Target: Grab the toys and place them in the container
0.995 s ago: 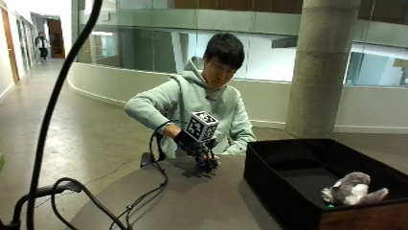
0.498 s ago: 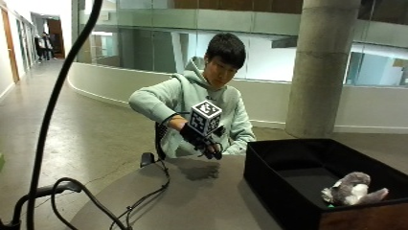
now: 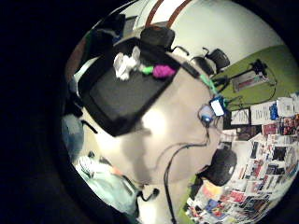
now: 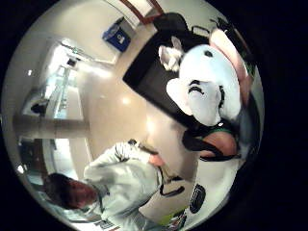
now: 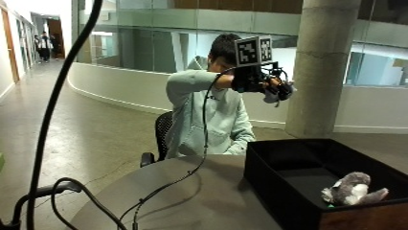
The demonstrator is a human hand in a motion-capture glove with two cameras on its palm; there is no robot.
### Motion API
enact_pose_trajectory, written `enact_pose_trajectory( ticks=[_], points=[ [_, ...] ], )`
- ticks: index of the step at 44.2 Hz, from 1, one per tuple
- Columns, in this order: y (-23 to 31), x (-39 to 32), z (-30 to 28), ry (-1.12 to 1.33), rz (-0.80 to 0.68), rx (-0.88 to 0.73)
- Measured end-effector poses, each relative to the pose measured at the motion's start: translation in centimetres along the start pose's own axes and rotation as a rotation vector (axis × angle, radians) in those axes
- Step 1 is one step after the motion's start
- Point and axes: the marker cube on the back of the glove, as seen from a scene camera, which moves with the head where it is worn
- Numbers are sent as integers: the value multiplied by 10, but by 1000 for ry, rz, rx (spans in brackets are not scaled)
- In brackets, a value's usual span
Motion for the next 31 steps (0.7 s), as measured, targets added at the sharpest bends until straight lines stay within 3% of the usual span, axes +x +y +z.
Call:
enact_pose_trajectory(
  ticks=[12, 31],
  points=[
    [-33, -28, 30, -39, 63, -174],
    [-15, -5, 10, 61, 48, -96]
  ],
)
